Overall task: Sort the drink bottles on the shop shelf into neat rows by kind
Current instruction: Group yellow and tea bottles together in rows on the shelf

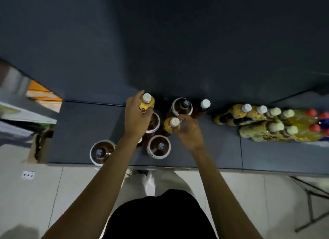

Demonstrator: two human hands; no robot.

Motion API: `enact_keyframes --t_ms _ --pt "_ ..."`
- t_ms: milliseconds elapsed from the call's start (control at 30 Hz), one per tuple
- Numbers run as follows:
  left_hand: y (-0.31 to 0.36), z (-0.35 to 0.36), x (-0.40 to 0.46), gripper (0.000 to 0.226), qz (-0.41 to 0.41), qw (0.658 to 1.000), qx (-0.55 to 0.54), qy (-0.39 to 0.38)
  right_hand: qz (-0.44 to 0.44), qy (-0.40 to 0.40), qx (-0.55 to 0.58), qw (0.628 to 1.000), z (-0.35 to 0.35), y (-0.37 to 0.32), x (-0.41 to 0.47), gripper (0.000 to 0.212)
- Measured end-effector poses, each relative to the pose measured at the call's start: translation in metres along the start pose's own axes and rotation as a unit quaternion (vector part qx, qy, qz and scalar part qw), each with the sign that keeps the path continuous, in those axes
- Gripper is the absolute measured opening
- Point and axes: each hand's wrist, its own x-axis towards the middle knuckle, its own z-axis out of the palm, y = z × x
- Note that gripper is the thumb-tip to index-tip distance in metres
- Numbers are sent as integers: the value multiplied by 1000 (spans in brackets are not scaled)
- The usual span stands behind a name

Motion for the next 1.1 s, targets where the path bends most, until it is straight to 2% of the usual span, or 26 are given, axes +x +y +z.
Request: enact_keyframes --t_ms 133,300,467,733,933,1100 --pt "-4 3 24 53 -55 996 50 -48 1 -4 10 1000 14 2 2 44" --pt "3 0 38 48 -49 991 117 -52 -12 65 24 998 27 8 6 40" --pt "2 2 43 43 -51 986 154 -49 22 10 122 992 27 19 8 46" --pt "4 16 46 35 -65 965 251 -36 6 -47 139 989 20 32 18 53" --pt "8 14 39 28 -68 966 248 3 -5 -38 162 986 19 32 17 54" --pt "14 2 19 29 -45 977 200 50 -33 -36 124 991 19 28 12 50"
